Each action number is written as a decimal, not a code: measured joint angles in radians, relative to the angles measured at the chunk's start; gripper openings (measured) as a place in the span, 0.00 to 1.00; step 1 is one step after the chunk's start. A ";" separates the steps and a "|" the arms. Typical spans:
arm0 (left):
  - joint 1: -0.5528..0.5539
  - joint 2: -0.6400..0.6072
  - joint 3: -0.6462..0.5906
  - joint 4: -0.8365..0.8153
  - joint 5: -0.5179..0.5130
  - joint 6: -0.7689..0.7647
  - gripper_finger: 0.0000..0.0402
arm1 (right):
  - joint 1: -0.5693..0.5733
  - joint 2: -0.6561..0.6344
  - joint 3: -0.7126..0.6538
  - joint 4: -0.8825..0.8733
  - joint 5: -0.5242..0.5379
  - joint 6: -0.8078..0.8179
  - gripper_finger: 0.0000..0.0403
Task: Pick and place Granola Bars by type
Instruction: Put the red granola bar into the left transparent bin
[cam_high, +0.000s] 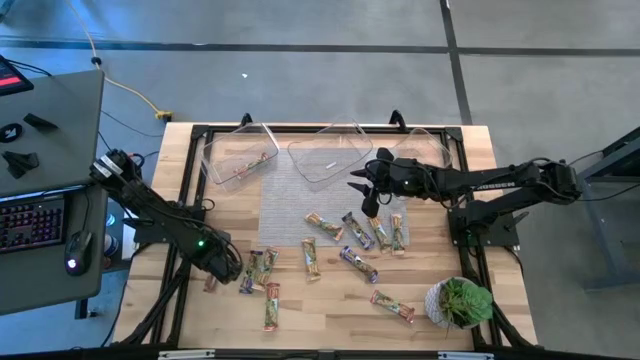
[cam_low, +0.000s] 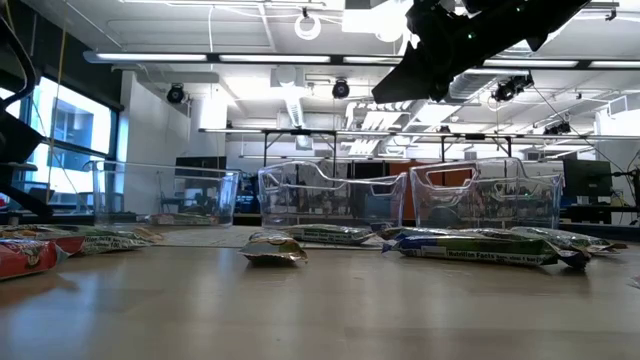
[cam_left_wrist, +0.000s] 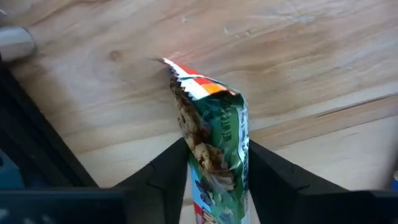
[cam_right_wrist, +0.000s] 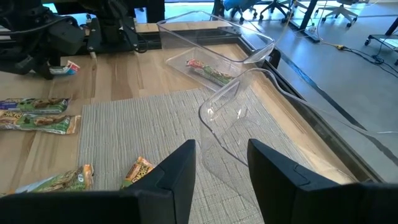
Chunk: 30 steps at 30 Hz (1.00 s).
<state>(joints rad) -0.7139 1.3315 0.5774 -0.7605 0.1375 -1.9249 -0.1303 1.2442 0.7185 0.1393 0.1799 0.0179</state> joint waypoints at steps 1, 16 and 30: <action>0.000 0.000 0.000 0.002 0.000 -0.006 0.31 | 0.000 0.000 0.000 0.000 0.000 0.000 0.32; 0.003 0.004 0.124 0.029 -0.279 -0.011 0.11 | 0.000 0.000 0.000 0.045 0.000 0.000 0.32; 0.496 -0.024 0.353 -0.167 -0.784 0.574 0.10 | 0.000 0.000 0.000 0.067 0.000 0.000 0.32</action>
<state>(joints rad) -0.2175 1.3071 0.9300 -0.9279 -0.6470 -1.3510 -0.1299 1.2442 0.7185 0.2066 0.1796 0.0181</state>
